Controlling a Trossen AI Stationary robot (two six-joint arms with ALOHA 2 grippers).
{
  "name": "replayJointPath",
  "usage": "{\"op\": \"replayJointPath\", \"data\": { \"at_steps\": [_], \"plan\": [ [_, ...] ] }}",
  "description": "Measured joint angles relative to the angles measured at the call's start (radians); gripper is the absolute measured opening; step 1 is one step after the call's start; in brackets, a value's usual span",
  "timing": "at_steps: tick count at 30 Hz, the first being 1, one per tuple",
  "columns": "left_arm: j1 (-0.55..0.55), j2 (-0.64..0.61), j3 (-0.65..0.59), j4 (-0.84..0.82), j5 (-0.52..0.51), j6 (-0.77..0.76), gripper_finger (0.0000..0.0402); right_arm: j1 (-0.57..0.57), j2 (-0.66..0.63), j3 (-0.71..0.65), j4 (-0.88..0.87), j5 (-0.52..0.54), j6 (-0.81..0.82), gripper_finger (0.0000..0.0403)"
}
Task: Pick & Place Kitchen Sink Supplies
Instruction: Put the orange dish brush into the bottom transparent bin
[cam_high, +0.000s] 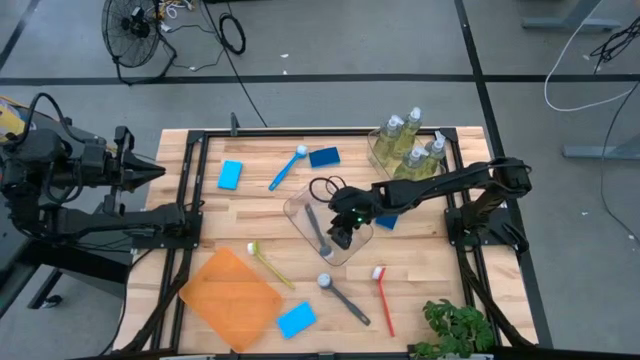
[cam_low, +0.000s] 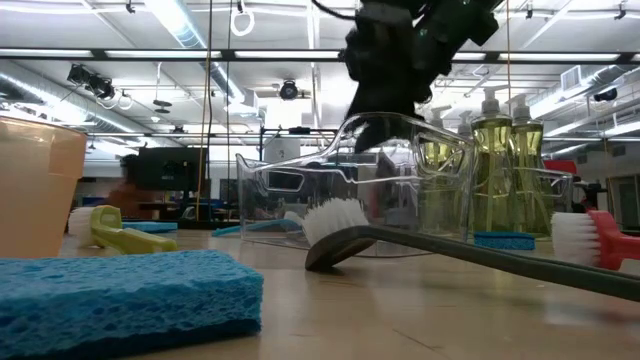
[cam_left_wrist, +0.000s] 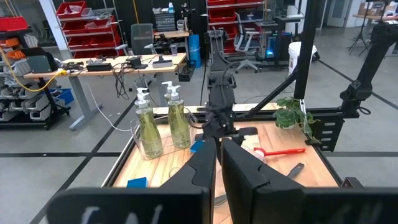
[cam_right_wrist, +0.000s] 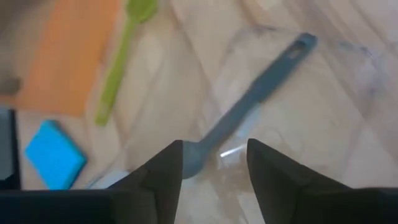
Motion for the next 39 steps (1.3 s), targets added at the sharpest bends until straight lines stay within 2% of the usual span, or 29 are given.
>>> {"op": "replayJointPath", "data": {
  "at_steps": [16, 24, 28, 35, 39],
  "plan": [
    [0.000, 0.000, 0.000, 0.000, 0.000, 0.000, 0.0028, 0.000, -0.205, 0.000, 0.010, -0.020, -0.229, 0.0160],
    [0.000, 0.000, 0.000, 0.000, 0.000, 0.000, 0.0028, 0.008, -0.225, 0.000, -0.034, -0.137, -0.317, 0.0159],
    [0.000, 0.000, 0.000, 0.000, 0.000, 0.000, 0.0028, 0.032, -0.225, 0.000, -0.068, -0.153, -0.400, 0.0159],
    [0.000, 0.000, 0.000, 0.000, 0.000, 0.000, 0.0028, 0.106, -0.225, 0.000, -0.084, -0.133, -0.509, 0.0159],
    [0.000, 0.000, 0.000, 0.000, 0.000, 0.001, 0.0028, 0.170, -0.225, 0.000, -0.094, -0.026, -0.571, 0.0159]
  ]
}}
